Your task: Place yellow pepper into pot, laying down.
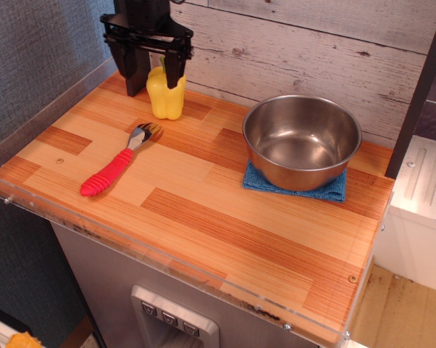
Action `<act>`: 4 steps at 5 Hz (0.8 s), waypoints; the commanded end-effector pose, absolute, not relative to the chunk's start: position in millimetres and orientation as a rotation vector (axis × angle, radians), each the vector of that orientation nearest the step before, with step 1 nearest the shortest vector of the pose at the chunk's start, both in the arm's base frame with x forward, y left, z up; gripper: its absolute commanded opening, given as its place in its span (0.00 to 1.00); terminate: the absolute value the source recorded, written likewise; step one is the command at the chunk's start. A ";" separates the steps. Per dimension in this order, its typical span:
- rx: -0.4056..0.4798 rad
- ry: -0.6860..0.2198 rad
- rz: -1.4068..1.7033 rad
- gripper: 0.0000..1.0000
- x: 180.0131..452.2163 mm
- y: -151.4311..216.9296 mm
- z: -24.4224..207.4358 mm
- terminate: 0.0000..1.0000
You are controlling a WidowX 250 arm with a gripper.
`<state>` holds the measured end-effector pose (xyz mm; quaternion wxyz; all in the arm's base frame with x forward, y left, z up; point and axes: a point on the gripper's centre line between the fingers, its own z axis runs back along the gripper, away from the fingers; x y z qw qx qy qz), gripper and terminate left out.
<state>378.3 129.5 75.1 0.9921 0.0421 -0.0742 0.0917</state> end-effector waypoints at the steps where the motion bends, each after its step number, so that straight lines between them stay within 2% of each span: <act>1: 0.063 -0.207 0.235 1.00 395.0 128.9 84.4 0.00; 3: 0.033 -0.177 0.251 1.00 405.5 127.9 65.9 0.00; 4: 0.021 -0.194 0.231 0.00 406.4 122.8 75.6 0.00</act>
